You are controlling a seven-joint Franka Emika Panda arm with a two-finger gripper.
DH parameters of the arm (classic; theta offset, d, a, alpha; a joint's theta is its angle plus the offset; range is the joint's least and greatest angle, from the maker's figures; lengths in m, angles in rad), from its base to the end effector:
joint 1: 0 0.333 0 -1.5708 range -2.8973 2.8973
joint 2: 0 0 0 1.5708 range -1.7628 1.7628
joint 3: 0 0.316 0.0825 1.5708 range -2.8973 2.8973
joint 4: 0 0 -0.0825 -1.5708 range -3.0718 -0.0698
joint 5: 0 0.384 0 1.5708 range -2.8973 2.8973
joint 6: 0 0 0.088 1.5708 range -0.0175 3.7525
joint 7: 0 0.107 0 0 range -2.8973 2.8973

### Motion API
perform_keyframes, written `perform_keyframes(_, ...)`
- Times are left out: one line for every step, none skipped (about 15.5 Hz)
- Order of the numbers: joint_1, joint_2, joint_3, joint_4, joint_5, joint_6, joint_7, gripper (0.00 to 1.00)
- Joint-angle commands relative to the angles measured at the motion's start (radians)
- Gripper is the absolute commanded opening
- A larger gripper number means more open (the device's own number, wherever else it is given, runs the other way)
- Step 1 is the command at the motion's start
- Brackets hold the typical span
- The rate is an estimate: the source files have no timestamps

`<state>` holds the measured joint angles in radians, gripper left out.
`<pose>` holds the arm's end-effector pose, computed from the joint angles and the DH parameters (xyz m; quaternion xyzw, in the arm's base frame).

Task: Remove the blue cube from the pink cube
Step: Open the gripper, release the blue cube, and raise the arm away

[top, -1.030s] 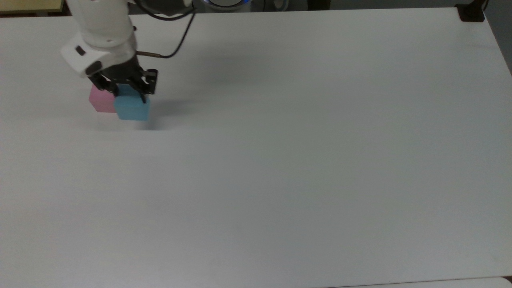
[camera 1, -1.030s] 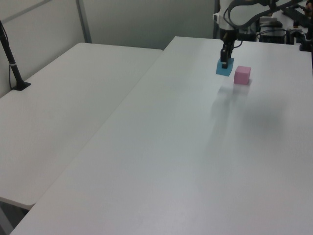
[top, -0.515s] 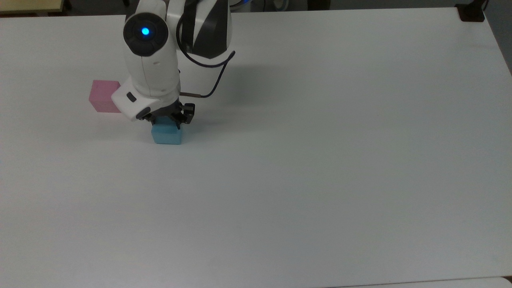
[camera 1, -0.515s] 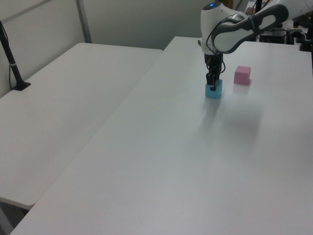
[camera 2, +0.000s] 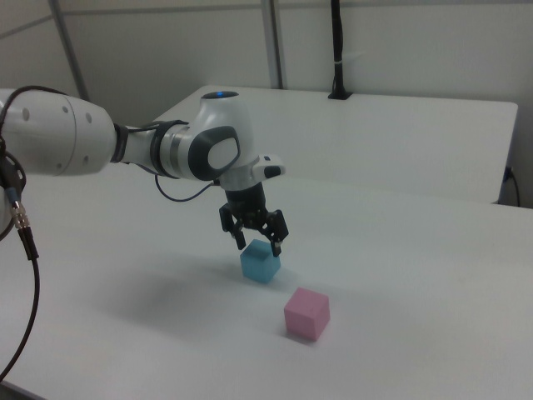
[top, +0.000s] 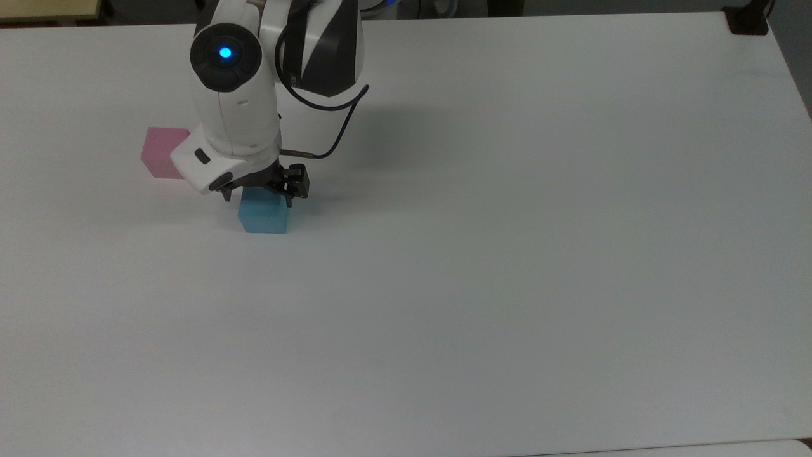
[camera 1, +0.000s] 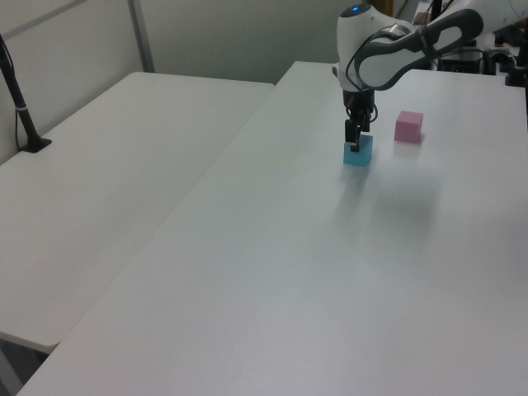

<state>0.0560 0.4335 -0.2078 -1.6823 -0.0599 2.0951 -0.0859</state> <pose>0.6584 -0.0893 0.3535 0.9975 -0.0087 -0.0144 0.0680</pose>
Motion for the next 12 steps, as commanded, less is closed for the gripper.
perform_keyframes(-0.028, -0.183, 0.008, -0.017, -0.009, -0.137, 0.020, 1.00)
perform_keyframes(-0.028, -0.237, 0.008, -0.014, -0.014, -0.205, 0.020, 1.00)
perform_keyframes(-0.028, -0.295, 0.008, -0.020, -0.017, -0.252, 0.027, 1.00)
perform_keyframes(-0.030, -0.349, 0.008, -0.027, -0.017, -0.292, 0.040, 1.00)
perform_keyframes(-0.030, -0.389, 0.008, -0.037, -0.017, -0.326, 0.050, 1.00)
perform_keyframes(-0.027, -0.424, 0.007, -0.039, -0.017, -0.352, 0.060, 1.00)
perform_keyframes(-0.025, -0.453, 0.005, -0.036, -0.015, -0.377, 0.075, 1.00)
perform_keyframes(-0.019, -0.494, 0.005, -0.031, -0.011, -0.427, 0.086, 1.00)
perform_keyframes(-0.018, -0.518, 0.005, -0.028, -0.008, -0.457, 0.087, 1.00)
perform_keyframes(-0.018, -0.533, 0.007, -0.027, -0.005, -0.481, 0.086, 1.00)
perform_keyframes(-0.022, -0.539, 0.007, -0.022, -0.005, -0.498, 0.078, 1.00)
perform_keyframes(-0.028, -0.541, 0.008, -0.010, -0.005, -0.503, 0.069, 1.00)
